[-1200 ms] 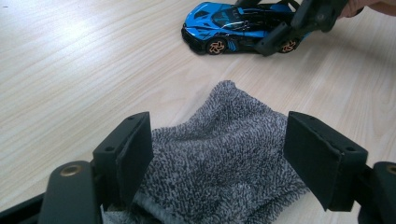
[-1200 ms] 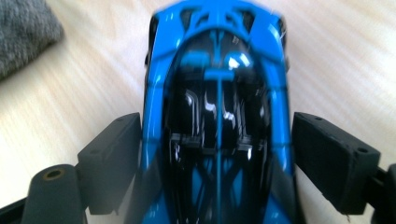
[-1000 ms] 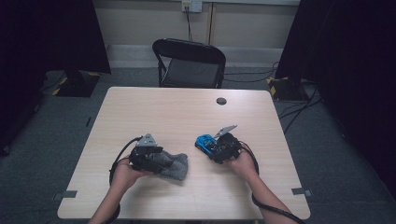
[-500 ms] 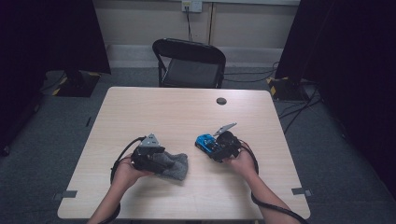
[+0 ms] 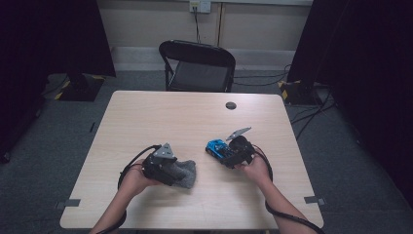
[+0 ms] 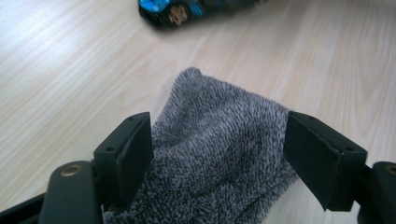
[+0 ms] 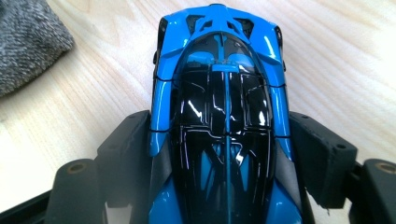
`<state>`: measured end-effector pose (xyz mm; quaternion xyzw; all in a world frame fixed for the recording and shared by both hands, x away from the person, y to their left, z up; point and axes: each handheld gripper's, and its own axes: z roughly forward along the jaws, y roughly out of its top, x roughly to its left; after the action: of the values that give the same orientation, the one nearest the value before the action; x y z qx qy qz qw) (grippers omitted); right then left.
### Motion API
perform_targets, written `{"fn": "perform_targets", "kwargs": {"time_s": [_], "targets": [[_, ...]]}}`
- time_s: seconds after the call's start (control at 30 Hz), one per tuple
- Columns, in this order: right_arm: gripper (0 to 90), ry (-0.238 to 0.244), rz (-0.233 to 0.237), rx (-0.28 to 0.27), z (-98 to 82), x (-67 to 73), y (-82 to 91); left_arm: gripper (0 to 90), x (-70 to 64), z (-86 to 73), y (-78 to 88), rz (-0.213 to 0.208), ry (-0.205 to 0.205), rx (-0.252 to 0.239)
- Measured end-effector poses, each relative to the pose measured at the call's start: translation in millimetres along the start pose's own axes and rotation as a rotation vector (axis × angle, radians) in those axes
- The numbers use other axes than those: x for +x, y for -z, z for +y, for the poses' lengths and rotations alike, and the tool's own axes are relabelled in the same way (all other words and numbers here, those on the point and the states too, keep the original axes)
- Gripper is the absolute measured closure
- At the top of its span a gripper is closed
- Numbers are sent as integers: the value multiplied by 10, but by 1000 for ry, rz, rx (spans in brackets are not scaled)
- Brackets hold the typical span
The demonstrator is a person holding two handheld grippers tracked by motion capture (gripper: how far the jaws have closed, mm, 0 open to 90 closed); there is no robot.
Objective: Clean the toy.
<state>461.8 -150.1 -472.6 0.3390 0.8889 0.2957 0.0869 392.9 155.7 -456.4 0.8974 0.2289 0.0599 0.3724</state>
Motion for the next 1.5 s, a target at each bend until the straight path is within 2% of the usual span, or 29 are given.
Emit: {"fn": "perform_targets", "kwargs": {"time_s": [0.03, 0.07, 0.13, 0.2, 0.23, 0.27, 0.33, 0.4, 0.43, 0.5, 0.57, 0.7, 0.8, 0.9, 0.97, 1.07, 1.17, 1.4, 1.5], "targets": [[265, -3, 4, -4, 1, -11, 19, 234, 9, -4, -16, 2, -20, 14], [265, -4, 8, -5, 1, -21, 28, 233, 11, -20, -47, 13, -21, 36], [265, -1, -3, -3, -8, -28, 51, 232, 22, -50, -111, 7, -21, 55], [265, -8, 3, -7, -27, -33, 65, 234, 18, -85, -178, 16, -41, 99], [265, -4, 3, -9, -37, -29, 70, 266, 13, -103, -206, 23, -53, 122], [265, -5, 6, -10, -42, -24, 74, 278, 9, -129, -226, 26, -80, 121], [265, 1, 11, -10, -51, -14, 78, 313, 15, -155, -216, 28, -56, 100], [265, 2, 21, -15, -55, 2, 85, 491, 30, -150, -165, 64, -15, 114], [265, 5, 20, -16, -53, 12, 89, 664, 35, -147, -158, 74, 13, 114], [265, 17, 30, -19, -44, 41, 95, 725, 50, -106, -154, 91, 98, 131], [265, 26, 36, -28, -30, 82, 113, 745, 78, -60, -137, 113, 182, 127], [265, 55, 50, -47, 8, 174, 176, 753, 268, 21, 4, 161, 363, 9], [266, 79, 66, -56, 48, 242, 205, 753, 382, 114, 48, 221, 411, -24], [267, 102, 80, -64, 89, 314, 215, 753, 493, 188, 50, 256, 467, -42], [278, 109, 98, -74, 111, 354, 219, 752, 542, 224, 43, 266, 494, -52], [279, 131, 96, -56, 126, 416, 189, 750, 578, 293, -8, 280, 498, -35], [279, 151, 100, -22, 97, 446, 96, 748, 560, 311, -42, 272, 492, -31], [277, 108, 90, -28, -95, 327, 6, 745, 530, 214, -57, 256, 493, -21], [276, 111, 82, -37, -142, 313, 5, 744, 530, 186, -63, 260, 496, -16]]}}
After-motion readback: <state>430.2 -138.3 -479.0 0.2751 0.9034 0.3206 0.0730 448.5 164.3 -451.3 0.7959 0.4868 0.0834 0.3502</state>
